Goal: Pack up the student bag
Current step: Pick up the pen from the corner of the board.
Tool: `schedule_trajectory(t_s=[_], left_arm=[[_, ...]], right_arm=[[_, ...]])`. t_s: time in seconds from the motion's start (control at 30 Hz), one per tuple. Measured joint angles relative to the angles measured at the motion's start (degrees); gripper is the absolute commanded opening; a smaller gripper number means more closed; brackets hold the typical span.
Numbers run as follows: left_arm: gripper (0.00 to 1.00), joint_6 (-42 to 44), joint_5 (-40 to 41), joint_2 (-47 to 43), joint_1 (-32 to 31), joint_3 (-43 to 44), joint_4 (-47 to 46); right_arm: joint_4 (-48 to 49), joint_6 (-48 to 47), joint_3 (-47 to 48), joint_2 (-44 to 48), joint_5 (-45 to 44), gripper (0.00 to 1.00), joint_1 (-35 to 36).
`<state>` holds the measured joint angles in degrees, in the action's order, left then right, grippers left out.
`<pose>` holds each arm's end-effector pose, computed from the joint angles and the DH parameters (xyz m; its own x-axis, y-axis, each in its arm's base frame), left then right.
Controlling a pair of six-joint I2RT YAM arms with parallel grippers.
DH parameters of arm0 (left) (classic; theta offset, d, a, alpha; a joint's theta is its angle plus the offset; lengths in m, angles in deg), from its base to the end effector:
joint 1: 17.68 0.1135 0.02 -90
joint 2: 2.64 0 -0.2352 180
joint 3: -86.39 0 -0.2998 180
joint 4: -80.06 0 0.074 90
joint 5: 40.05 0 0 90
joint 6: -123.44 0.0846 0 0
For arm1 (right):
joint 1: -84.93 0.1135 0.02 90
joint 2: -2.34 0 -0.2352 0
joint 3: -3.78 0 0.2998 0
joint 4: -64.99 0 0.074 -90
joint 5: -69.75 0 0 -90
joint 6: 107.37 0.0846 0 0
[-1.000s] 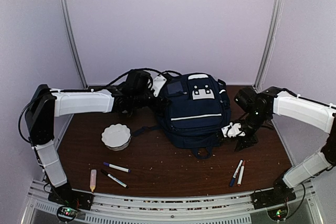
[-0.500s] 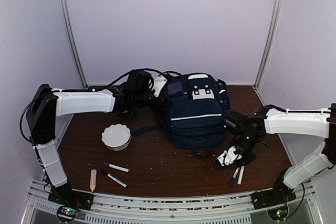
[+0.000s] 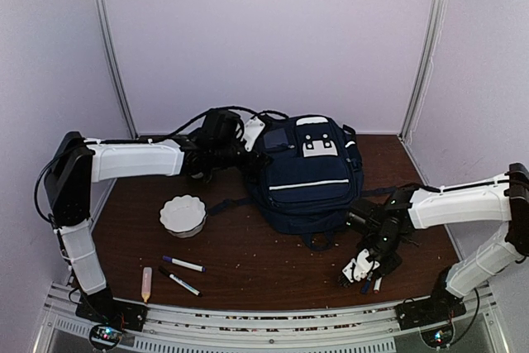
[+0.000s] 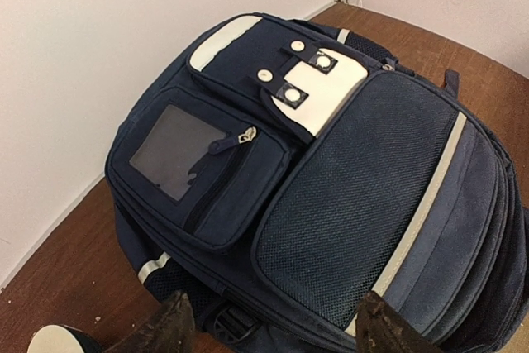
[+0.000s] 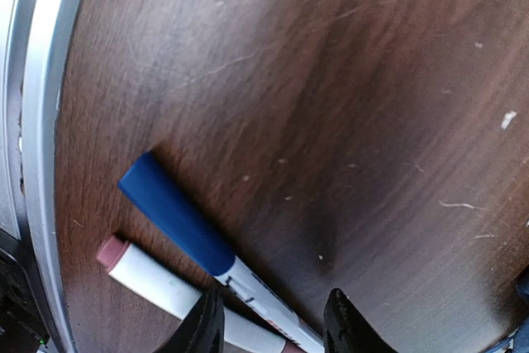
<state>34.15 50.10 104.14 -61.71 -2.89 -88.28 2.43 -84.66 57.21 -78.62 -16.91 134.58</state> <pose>0.3714 -0.3588 0.1820 -0.3258 0.3322 -0.8851 0.6975 0.7165 0.0122 0.1572 0.1927 0.0488 0.4518 -0.8905 -0.0531 -0.8910 -0.4535 0.0239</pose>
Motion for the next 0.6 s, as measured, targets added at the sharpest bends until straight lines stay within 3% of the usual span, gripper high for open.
schedule_trajectory(t_s=[0.6], left_arm=[[0.69,-0.07,-0.11,0.07,0.0,0.0,0.48]], right_arm=[[4.63,5.88,3.34,-5.75,-2.03,0.22,0.74]])
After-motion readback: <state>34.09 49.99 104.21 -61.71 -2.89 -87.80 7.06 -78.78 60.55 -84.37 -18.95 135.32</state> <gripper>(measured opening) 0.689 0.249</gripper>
